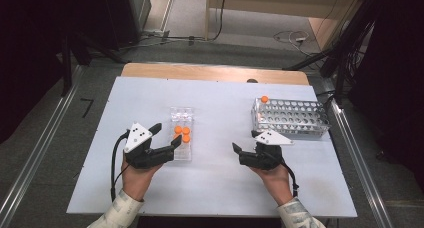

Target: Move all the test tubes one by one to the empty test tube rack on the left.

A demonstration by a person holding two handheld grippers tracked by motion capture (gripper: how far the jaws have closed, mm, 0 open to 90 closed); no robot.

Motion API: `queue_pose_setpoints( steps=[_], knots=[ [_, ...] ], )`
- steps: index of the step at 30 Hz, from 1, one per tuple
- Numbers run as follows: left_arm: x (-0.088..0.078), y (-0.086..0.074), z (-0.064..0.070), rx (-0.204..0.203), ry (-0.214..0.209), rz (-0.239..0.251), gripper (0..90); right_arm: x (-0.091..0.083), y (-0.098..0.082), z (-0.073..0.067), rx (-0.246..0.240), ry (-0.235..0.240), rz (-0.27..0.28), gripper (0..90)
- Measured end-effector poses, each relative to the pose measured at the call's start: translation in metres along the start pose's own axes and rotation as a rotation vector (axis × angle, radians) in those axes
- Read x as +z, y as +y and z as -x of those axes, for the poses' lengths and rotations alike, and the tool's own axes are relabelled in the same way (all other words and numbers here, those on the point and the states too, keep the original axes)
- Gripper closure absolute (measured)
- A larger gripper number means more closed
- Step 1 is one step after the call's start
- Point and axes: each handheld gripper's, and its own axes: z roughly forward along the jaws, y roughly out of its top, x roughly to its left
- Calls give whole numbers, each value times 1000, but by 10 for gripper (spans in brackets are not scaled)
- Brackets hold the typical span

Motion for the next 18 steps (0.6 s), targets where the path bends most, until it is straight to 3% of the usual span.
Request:
queue_pose_setpoints(
  steps=[9,14,18],
  knots=[
    [-2,1,-4,-10,15,17,232,2,15,35,80,-137,58,209],
    [-3,2,-6,-14,19,22,232,12,22,55,136,-193,77,225],
    [-3,1,-7,-15,22,18,232,22,28,68,145,-242,77,237]
  ],
)
